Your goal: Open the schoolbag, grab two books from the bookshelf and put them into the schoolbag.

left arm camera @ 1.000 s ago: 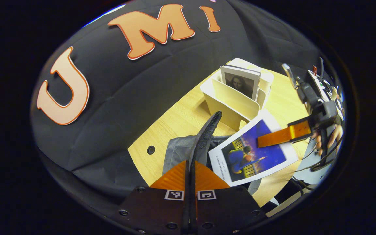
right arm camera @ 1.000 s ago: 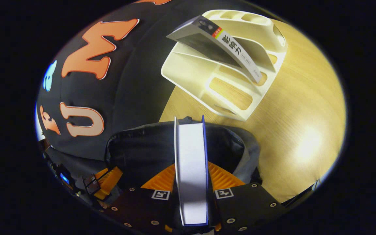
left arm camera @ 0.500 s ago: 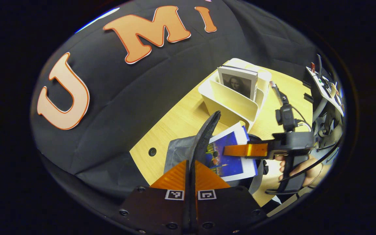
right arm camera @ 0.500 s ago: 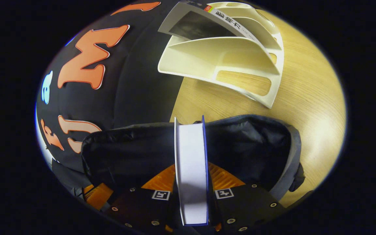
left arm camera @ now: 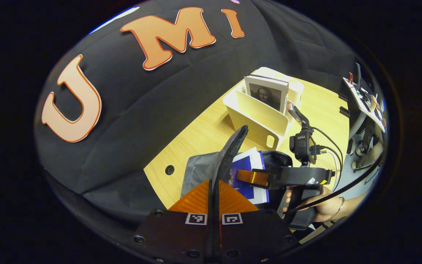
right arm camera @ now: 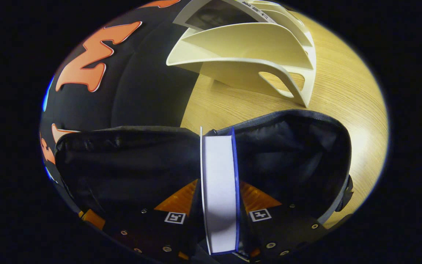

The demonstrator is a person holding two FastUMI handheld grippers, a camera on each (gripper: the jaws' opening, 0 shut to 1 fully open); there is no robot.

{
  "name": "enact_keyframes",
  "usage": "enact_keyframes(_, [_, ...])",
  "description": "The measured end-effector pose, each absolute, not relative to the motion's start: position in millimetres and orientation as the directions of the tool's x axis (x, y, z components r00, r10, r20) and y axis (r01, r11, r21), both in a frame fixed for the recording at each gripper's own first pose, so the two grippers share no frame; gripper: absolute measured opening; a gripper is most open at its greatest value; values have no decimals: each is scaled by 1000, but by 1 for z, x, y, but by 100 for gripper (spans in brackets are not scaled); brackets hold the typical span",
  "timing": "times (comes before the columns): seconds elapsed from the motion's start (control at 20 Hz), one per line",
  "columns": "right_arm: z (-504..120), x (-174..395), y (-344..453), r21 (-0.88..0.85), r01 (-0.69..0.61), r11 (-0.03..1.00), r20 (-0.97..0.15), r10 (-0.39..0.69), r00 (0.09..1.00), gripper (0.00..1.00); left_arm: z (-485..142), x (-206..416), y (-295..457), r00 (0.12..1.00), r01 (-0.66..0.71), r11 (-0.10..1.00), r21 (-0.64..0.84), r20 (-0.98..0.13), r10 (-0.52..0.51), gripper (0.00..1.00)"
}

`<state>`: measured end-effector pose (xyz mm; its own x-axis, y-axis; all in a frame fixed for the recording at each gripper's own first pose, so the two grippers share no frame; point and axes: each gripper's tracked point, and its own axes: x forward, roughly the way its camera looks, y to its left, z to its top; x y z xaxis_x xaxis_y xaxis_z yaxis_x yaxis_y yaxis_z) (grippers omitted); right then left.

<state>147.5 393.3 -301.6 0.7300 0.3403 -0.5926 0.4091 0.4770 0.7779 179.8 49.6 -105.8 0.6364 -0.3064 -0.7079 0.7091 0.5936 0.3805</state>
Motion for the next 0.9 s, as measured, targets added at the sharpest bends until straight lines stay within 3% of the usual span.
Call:
enact_keyframes(0.05, [-306,145,393,766,425,483,-612,344,712,52,-108,182,48,633,709,600,370,-710,-310,1])
enact_keyframes(0.15, [-315,138,394,748,446,492,-639,349,686,60,-110,183,48,626,709,610,354,-714,-313,1])
enact_keyframes(0.2, [-315,134,394,742,449,498,-646,353,677,83,-111,184,49,623,709,613,348,-717,-313,1])
enact_keyframes(0.25, [-316,131,394,735,453,505,-655,357,665,71,-112,185,50,621,709,615,344,-718,-314,1])
enact_keyframes(0.4, [-314,118,390,721,466,514,-676,372,636,90,-115,187,52,611,710,626,323,-725,-318,1])
enact_keyframes(0.5, [-312,108,385,710,477,518,-690,379,616,98,-119,185,54,608,709,628,319,-728,-316,1])
enact_keyframes(0.9, [-278,92,322,697,454,555,-692,352,631,98,-133,170,58,580,722,637,271,-740,-342,1])
